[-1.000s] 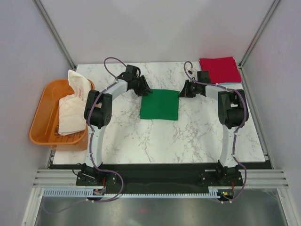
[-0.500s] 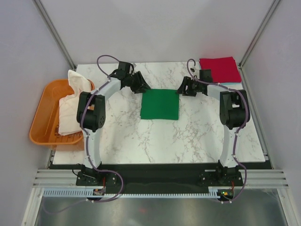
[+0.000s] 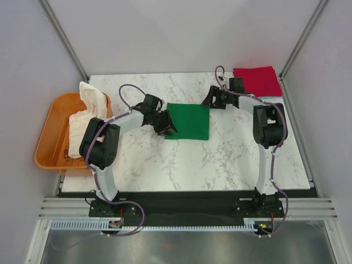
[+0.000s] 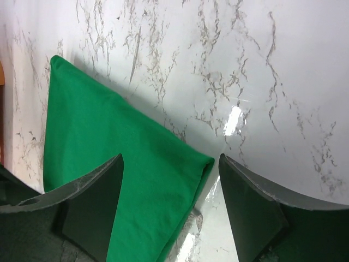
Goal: Fold and stack the t-shirts
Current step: Neatly place the folded tshirt to the corner
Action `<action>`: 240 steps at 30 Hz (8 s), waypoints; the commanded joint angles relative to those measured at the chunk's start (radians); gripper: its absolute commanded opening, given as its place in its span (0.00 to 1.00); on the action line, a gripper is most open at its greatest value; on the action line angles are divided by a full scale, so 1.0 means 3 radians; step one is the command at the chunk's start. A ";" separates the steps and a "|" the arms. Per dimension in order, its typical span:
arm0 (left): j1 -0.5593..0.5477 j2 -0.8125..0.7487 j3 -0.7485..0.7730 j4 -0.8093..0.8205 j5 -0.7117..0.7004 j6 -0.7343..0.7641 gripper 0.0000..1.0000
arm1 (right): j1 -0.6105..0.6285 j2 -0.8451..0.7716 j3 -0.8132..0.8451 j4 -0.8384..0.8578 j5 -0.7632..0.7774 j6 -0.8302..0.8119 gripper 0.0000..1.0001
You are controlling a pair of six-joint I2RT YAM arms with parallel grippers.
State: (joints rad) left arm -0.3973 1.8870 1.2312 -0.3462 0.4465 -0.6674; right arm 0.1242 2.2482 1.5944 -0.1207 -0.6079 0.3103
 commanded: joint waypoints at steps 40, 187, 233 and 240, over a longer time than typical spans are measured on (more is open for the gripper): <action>0.0430 0.0526 0.0350 -0.0181 -0.0578 0.0144 0.43 | 0.0036 0.0063 -0.0733 -0.0467 -0.0239 0.0003 0.77; 0.0348 -0.1212 -0.0315 -0.0672 0.0562 0.0686 0.49 | 0.0021 -0.0085 0.1742 -0.1372 0.3269 -0.2476 0.00; 0.0343 -0.1223 -0.0325 -0.0671 0.0511 0.0655 0.48 | -0.0399 -0.0519 0.2059 -0.1188 0.2645 -0.2870 0.00; 0.0343 -0.1243 -0.0330 -0.0666 0.0531 0.0645 0.48 | -0.0404 -0.0663 0.1946 -0.1234 0.2696 -0.2936 0.00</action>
State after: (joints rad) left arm -0.2905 1.5589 1.1381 -0.5488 0.5854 -0.5022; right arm 0.0063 2.1239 2.1597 -0.5243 0.2008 -0.5549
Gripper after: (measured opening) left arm 0.485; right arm 0.031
